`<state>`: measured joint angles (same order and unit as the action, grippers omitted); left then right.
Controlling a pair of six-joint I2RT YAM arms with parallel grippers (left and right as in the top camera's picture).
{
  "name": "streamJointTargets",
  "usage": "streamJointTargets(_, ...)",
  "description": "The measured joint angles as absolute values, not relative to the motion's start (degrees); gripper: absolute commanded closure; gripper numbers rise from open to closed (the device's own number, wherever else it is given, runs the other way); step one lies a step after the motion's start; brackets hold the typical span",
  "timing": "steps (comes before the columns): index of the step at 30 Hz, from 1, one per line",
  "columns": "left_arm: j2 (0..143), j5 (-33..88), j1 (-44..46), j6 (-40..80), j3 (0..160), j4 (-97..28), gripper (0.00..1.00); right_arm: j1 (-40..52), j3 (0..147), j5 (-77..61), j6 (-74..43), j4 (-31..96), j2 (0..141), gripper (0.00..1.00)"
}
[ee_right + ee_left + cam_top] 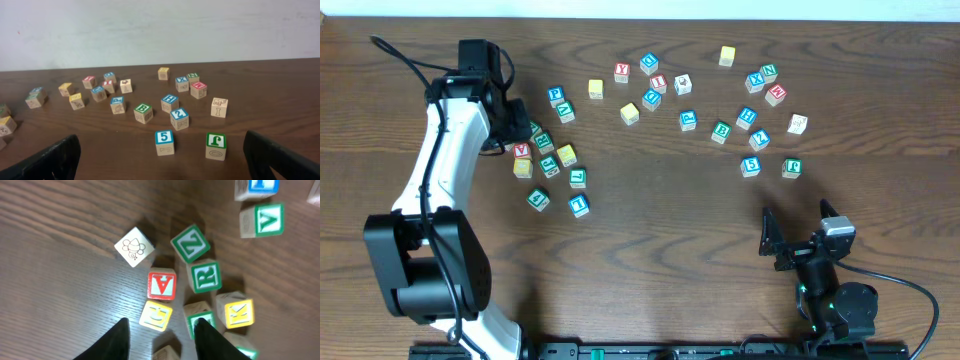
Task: Spell out AI2
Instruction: 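Lower the left gripper and center it around the red A block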
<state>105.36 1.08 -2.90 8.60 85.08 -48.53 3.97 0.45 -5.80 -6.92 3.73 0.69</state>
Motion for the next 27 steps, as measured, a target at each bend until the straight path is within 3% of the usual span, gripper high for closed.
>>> streamJointTargets(10,110.96,1.13,-2.90,1.43,83.29,-47.31,0.50,3.97,0.45,-5.80,-6.92,3.75,0.69,0.01)
streamJointTargets(27,111.42,1.13,-2.90,1.06,76.62,-38.28,0.50,3.97,0.45,-5.80,-6.92,3.75,0.69,0.01)
